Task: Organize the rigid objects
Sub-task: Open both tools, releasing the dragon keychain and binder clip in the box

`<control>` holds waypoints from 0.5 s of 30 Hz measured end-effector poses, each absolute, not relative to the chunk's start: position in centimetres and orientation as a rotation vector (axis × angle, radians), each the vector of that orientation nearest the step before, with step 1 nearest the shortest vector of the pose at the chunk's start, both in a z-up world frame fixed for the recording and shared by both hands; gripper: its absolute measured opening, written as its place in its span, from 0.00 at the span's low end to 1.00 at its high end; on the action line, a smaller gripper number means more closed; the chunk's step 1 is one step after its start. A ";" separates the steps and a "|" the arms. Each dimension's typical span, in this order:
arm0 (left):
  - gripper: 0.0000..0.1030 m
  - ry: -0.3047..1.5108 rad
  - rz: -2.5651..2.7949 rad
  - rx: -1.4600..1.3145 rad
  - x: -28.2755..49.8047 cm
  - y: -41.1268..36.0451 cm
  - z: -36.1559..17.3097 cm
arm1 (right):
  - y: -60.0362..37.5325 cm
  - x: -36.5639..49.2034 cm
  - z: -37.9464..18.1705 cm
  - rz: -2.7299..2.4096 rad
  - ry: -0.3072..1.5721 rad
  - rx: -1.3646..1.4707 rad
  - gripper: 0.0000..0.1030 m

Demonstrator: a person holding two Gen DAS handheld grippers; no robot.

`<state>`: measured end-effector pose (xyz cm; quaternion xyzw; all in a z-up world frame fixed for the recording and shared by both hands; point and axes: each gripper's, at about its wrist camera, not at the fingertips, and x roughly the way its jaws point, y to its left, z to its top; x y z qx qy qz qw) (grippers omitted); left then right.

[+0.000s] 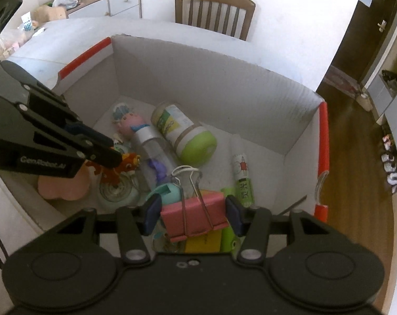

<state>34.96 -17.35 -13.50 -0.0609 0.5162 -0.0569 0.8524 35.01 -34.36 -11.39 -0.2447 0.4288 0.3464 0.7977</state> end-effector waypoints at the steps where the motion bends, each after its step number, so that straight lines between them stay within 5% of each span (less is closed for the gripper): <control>1: 0.14 1.086 -0.120 -0.127 34.9 -17.3 -13.5 | -34.4 35.0 -11.4 0.742 0.921 -0.526 0.50; 15: 0.14 1.038 -0.129 -0.114 33.5 -16.9 -11.8 | -35.6 33.9 -9.1 0.692 0.907 -0.402 0.63</control>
